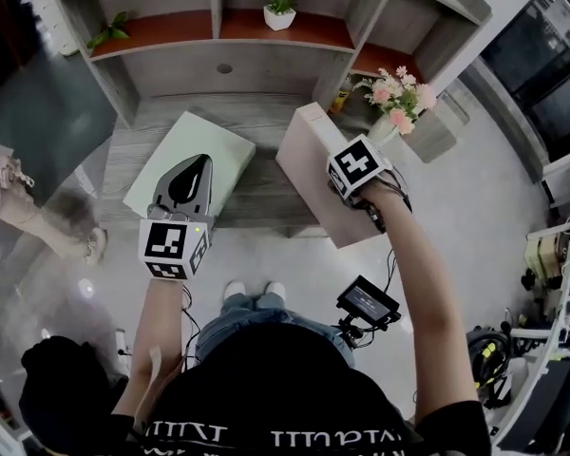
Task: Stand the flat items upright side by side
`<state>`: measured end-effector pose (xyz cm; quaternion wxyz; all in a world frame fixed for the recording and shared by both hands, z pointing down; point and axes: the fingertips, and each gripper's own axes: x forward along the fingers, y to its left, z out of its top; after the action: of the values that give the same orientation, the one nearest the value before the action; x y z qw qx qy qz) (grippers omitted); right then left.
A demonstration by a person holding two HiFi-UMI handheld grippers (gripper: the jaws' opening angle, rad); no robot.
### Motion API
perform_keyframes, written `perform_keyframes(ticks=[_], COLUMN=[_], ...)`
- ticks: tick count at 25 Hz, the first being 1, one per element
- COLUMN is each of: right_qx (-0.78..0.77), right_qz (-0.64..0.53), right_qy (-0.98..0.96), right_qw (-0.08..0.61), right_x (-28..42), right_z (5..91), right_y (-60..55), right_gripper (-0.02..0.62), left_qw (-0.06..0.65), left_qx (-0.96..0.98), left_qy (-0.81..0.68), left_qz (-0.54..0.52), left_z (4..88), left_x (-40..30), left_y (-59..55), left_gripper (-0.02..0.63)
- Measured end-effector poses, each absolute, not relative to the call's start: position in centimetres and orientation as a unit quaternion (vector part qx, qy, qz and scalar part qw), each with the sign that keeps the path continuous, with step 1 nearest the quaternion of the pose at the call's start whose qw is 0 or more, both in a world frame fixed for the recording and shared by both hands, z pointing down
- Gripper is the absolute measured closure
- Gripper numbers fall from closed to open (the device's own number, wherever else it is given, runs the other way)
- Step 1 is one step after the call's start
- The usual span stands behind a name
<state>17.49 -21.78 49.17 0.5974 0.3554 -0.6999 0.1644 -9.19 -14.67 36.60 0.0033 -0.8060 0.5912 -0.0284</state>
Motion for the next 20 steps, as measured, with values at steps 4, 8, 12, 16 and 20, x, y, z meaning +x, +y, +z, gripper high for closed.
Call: perform_keyframes(ticks=[4,8,12,16,20], right_qx=[0.326,0.311,0.244,0.208,0.203], right_qz=[0.082,0.098,0.114,0.142,0.154], right_qy=[-0.681,-0.688,-0.699,-0.699,-0.684], right_qw=[0.651,0.649,0.663,0.669,0.683], right_x=[17.4,17.6,16.9,16.2,16.1], right_z=[49.7,49.6,49.6,50.0,51.0], right_y=[-21.7,-22.1,-22.1,-22.5,-22.4], right_gripper=[0.253,0.246,0.245,0.244,0.258], left_qw=[0.004,0.004,0.005,0.006,0.003], left_qx=[-0.804,-0.805,-0.803,-0.798,-0.791], left_qy=[0.594,0.592,0.595,0.602,0.611], left_qz=[-0.027,-0.026,-0.024,-0.023,-0.021], left_z=[36.5,36.5,36.3,36.1,36.2], left_x=[-9.6,-9.6,-9.9,-10.3,-10.8], left_y=[-14.4,-14.2,-14.3,-13.9,-13.3], left_gripper=[0.594,0.594,0.594,0.595,0.594])
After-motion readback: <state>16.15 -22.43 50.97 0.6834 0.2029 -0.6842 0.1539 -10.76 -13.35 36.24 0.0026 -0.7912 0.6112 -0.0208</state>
